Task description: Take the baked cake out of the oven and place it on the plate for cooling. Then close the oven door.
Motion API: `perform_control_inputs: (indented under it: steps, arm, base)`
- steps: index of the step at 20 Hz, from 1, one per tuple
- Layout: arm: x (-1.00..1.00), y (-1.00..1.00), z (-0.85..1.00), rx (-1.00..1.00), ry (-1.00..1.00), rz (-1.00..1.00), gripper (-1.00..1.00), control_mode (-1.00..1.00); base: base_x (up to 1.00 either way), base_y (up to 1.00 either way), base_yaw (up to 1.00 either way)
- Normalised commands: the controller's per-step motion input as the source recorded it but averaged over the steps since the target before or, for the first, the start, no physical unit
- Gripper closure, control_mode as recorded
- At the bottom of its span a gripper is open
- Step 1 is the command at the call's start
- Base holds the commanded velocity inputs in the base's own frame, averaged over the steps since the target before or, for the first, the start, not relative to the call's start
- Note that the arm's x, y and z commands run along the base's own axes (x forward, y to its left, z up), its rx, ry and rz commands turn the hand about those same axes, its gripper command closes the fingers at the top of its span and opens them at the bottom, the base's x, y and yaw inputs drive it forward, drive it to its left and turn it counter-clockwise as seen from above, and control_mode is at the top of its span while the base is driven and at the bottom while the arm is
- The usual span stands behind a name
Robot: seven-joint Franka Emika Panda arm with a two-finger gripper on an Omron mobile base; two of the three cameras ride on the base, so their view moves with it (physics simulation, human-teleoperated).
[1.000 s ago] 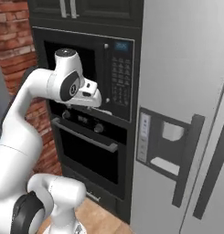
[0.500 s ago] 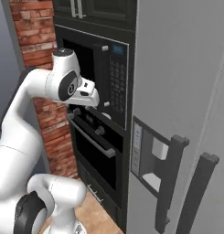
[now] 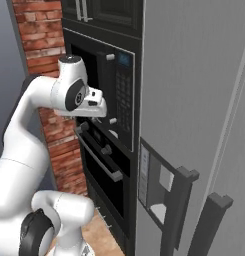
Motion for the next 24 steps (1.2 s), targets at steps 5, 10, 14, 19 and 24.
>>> perform_control_inputs:
  steps: [5, 10, 14, 19, 24]
  arm:
    - [-0.04, 1.0, -0.29, -0.26, 0.0, 0.02, -1.0, -1.0]
    - [0.14, 0.73, -0.47, -0.26, 0.0, 0.0, -1.0, -1.0]
    - [0.39, 0.43, -0.41, -0.21, 0.01, 0.0, -1.0, -1.0]
    - [0.47, 0.1, -0.5, -0.16, 0.0, 0.0, -1.0, -1.0]
    - [0.45, 0.0, -0.64, -0.16, 0.0, -0.01, -1.0, -1.0]
  base:
    - [0.0, 0.0, 0.0]
    - [0.0, 0.0, 0.0]
    - [0.0, 0.0, 0.0]
    - [0.0, 0.0, 0.0]
    - [0.0, 0.0, 0.0]
